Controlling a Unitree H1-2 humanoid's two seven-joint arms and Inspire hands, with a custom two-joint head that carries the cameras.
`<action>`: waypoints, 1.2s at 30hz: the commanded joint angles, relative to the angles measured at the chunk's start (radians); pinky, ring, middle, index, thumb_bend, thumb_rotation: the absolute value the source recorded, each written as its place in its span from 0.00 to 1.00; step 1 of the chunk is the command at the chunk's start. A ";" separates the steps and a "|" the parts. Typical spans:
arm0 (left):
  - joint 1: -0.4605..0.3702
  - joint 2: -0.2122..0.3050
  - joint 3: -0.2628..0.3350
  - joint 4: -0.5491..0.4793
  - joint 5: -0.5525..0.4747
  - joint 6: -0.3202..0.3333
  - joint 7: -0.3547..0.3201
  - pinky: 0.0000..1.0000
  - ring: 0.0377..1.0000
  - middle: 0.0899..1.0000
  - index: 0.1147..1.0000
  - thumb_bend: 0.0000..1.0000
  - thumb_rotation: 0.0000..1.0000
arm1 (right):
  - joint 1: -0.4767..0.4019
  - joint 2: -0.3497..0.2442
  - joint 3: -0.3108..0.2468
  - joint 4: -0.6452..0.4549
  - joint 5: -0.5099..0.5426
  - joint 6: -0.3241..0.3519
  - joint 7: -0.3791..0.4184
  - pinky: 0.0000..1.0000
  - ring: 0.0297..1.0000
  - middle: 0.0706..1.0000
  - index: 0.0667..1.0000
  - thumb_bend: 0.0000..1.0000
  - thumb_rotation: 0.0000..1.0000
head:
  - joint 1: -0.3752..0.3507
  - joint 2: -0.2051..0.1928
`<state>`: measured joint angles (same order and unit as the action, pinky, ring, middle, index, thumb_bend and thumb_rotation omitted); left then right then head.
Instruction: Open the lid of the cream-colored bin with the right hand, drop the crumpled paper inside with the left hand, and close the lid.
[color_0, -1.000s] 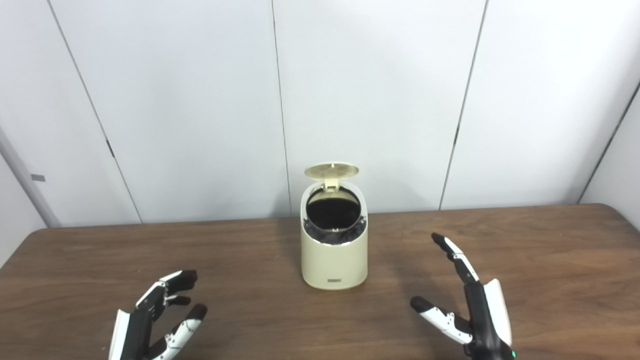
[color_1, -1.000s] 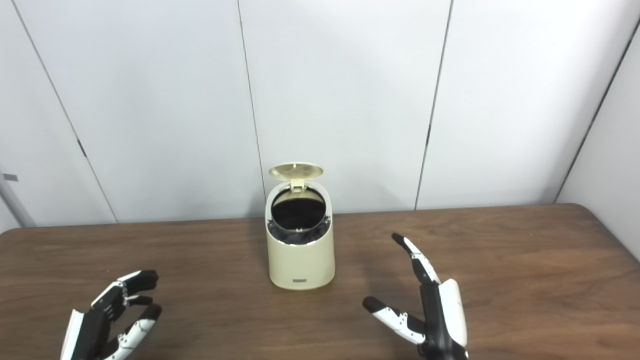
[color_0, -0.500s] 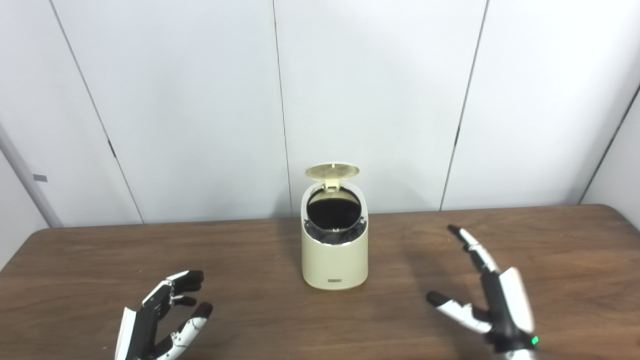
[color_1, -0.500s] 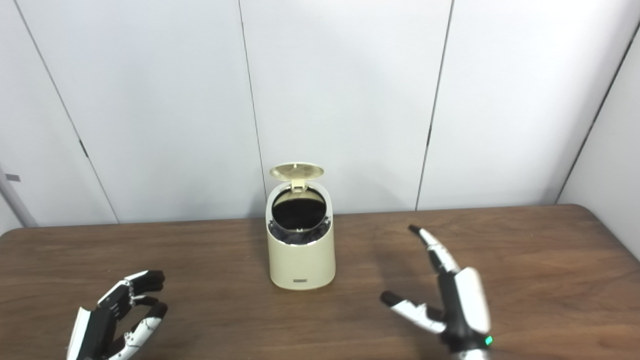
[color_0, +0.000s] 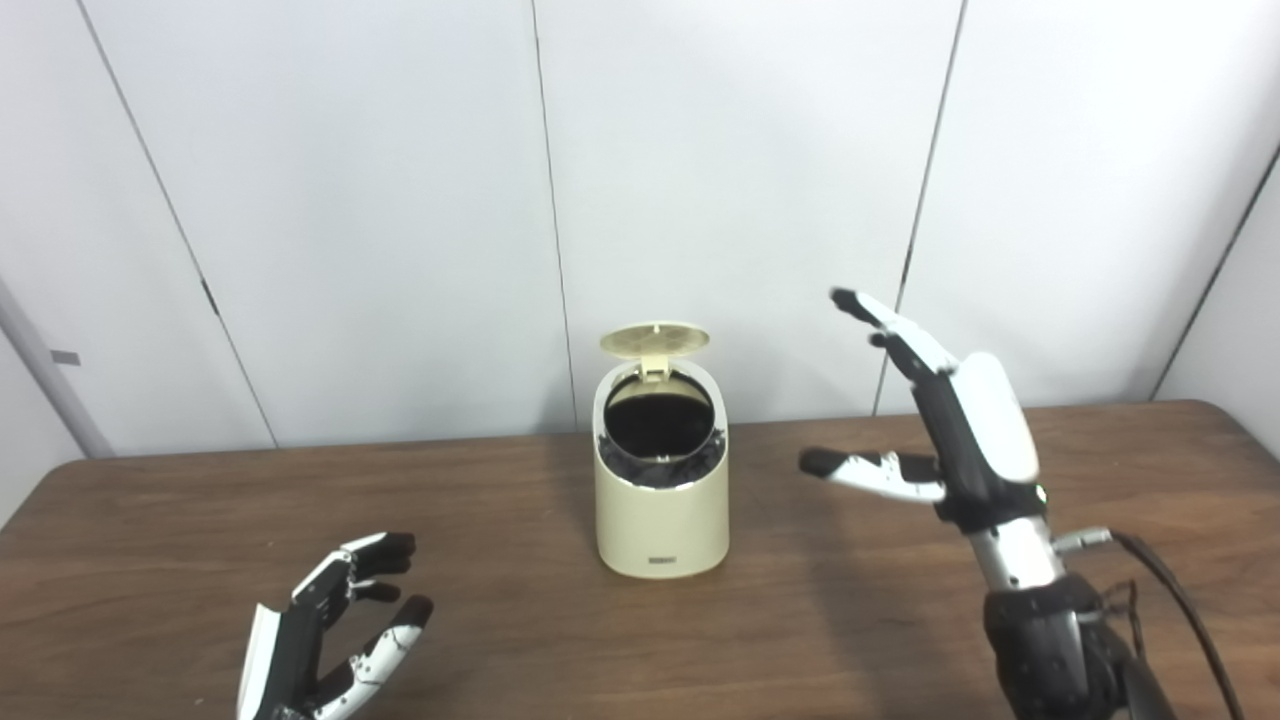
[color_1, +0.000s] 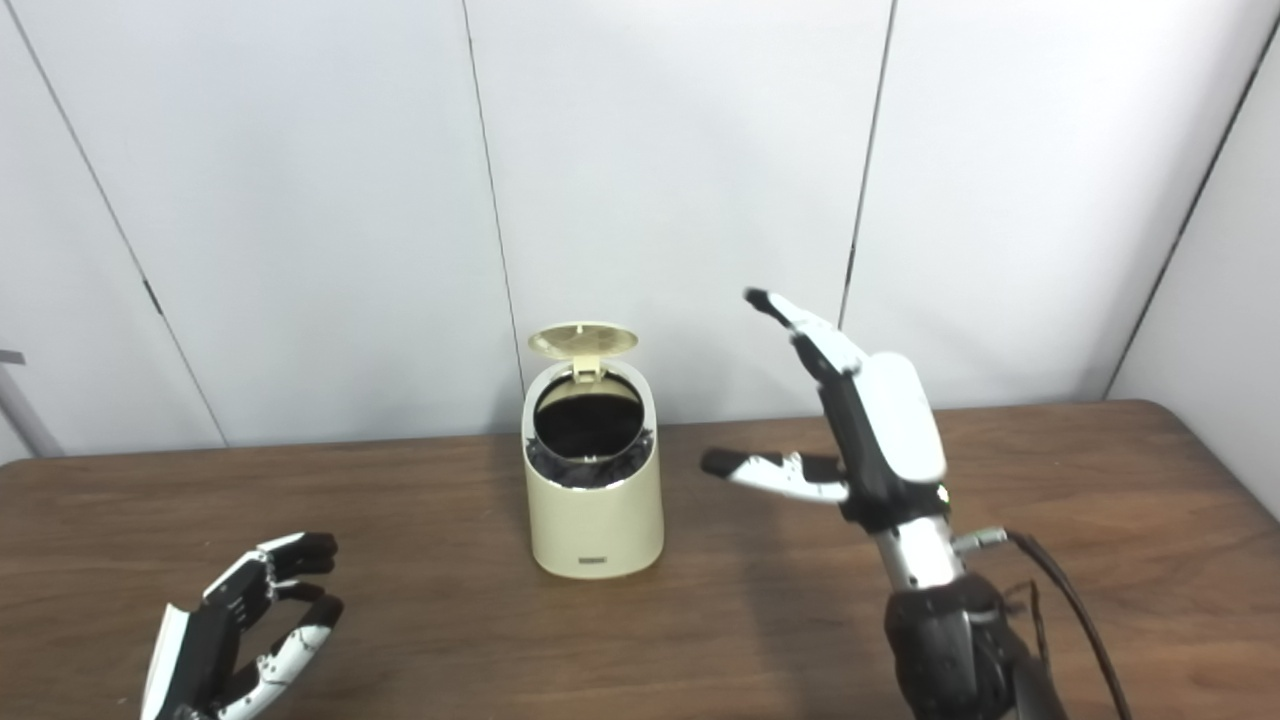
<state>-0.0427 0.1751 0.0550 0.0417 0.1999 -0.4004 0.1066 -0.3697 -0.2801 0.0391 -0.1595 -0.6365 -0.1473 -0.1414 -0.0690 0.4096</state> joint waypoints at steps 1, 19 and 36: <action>0.014 -0.013 -0.011 0.020 0.022 -0.018 0.008 0.59 0.68 0.69 0.67 0.61 0.48 | -0.044 -0.028 0.000 -0.032 -0.007 0.015 0.032 0.71 0.82 0.83 0.84 0.88 0.82 | 0.000 0.001; 0.013 -0.024 -0.016 0.009 0.031 0.012 0.003 0.60 0.69 0.69 0.67 0.65 0.48 | -0.221 -0.085 0.117 -0.020 -0.121 0.172 0.317 0.79 0.83 0.84 0.83 0.98 0.88 | 0.006 -0.007; 0.021 -0.033 -0.020 -0.005 0.045 0.034 0.006 0.60 0.69 0.69 0.67 0.67 0.50 | -0.339 -0.074 0.194 0.046 -0.229 0.205 0.363 0.81 0.85 0.84 0.84 0.96 0.84 | 0.017 -0.015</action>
<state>-0.0387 0.1686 0.0508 0.0300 0.2378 -0.3620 0.1059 -0.6441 -0.3503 0.2360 -0.1002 -0.8542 0.0704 0.2354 -0.0522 0.3942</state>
